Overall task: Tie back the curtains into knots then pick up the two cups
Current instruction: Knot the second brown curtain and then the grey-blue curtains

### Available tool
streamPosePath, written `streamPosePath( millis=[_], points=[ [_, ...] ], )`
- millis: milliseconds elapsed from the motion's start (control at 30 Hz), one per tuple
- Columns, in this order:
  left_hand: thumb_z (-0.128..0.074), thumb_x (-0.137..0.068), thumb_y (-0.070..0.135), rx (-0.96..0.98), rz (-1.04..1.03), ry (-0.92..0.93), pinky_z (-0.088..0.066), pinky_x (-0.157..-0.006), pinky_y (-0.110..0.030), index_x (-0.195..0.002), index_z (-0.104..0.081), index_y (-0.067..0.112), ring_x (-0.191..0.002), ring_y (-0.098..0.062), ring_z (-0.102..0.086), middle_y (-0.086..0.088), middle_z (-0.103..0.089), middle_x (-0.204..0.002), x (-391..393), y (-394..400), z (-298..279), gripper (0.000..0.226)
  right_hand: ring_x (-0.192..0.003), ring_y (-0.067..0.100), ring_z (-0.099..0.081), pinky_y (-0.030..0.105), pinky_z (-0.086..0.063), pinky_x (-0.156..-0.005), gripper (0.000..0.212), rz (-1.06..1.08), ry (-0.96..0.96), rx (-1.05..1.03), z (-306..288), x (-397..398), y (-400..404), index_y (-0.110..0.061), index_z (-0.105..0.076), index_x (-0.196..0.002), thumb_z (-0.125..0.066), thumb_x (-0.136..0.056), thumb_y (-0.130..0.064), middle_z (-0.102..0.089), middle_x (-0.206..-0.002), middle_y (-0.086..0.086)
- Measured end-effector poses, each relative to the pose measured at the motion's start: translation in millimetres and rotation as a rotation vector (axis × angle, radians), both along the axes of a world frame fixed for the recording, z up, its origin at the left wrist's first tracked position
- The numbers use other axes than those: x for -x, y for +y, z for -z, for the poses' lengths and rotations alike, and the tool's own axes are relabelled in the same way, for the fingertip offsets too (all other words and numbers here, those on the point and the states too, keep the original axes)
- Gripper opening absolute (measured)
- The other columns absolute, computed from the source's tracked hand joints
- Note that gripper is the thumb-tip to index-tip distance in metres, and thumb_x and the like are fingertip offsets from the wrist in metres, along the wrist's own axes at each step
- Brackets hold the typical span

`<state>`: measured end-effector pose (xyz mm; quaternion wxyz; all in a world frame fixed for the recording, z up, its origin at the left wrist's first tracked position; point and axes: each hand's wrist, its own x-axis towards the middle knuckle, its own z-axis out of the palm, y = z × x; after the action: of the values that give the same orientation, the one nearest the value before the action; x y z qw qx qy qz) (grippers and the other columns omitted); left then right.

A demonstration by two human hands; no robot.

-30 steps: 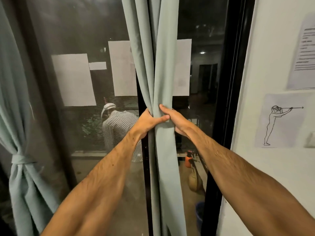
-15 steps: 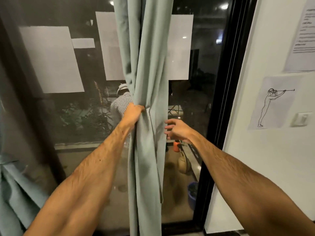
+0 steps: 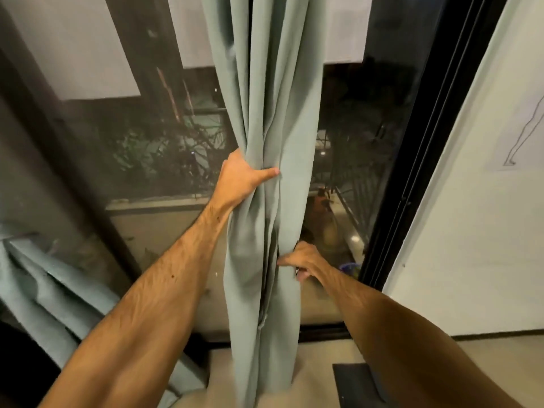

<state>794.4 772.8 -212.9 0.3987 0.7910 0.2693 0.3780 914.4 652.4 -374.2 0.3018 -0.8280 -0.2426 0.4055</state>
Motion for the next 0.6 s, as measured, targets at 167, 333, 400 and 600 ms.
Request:
streamPosePath(
  millis=[167, 333, 400, 600],
  points=[
    [-0.087, -0.075, 0.022, 0.081, -0.100, 0.077, -0.053, -0.083, -0.021, -0.112, -0.070, 0.020, -0.092, -0.013, -0.068, 0.006, -0.068, -0.097, 6, -5, 42, 0.041, -0.119, 0.049, -0.060, 0.058, -0.059, -0.085, 0.079, 0.176, 0.444, 0.064, 33, 20, 3, 0.008, -0.047, -0.139, -0.059, -0.096, -0.057, -0.056, -0.134, 0.034],
    [-0.084, -0.077, 0.021, 0.132, -0.177, 0.082, -0.055, -0.082, -0.023, -0.117, -0.071, 0.012, -0.090, -0.016, -0.069, 0.002, -0.071, -0.100, 3, -3, 76, 0.043, -0.098, 0.033, -0.069, 0.036, -0.058, -0.089, 0.033, 0.134, -0.077, -0.179, 40, 27, 5, -0.003, -0.065, -0.124, -0.060, -0.092, -0.012, -0.070, -0.111, 0.016],
    [-0.083, -0.076, 0.022, 0.150, -0.191, 0.064, -0.058, -0.087, -0.029, -0.116, -0.072, 0.014, -0.094, -0.016, -0.072, 0.001, -0.074, -0.102, 0, -1, 87, 0.042, -0.110, 0.030, -0.066, 0.032, -0.052, -0.098, 0.042, 0.005, -0.217, -0.275, 34, 31, 3, -0.010, -0.065, -0.128, -0.064, -0.086, -0.007, -0.071, -0.120, 0.012],
    [-0.079, -0.078, 0.016, 0.187, -0.236, 0.040, -0.054, -0.080, -0.025, -0.103, -0.065, 0.024, -0.089, -0.017, -0.069, 0.001, -0.070, -0.096, -5, 3, 105, 0.030, -0.077, 0.022, -0.055, 0.028, -0.041, -0.071, 0.018, 0.003, -0.344, -0.373, 20, 20, -9, -0.014, -0.053, -0.085, -0.070, -0.090, -0.018, -0.060, -0.080, 0.004]
  ],
)
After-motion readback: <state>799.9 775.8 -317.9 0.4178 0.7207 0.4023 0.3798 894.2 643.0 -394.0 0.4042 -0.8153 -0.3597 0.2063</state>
